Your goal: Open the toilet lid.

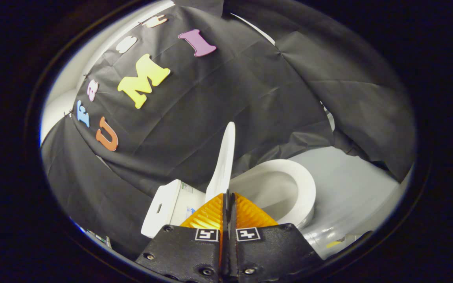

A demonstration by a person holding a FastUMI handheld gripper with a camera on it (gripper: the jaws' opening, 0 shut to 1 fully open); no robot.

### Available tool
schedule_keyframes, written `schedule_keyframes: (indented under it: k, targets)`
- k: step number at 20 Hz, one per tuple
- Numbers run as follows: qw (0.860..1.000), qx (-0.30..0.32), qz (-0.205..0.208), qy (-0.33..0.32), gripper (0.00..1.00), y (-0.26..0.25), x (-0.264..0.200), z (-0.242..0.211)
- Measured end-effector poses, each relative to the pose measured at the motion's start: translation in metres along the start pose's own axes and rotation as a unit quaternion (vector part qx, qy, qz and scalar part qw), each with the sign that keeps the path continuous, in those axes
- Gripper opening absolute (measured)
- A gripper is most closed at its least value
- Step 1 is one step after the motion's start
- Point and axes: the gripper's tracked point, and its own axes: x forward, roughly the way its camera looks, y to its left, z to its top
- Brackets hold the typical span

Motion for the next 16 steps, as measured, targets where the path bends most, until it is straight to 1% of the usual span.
schedule_keyframes:
  k: [4,8,16]
  targets:
    - [1.000,-0.007,0.003,-0.003,0.04,0.015,0.000,0.002]
    - [0.999,-0.032,-0.006,-0.008,0.04,0.029,-0.001,0.001]
    - [0.998,-0.057,-0.011,-0.018,0.04,0.055,-0.002,0.002]
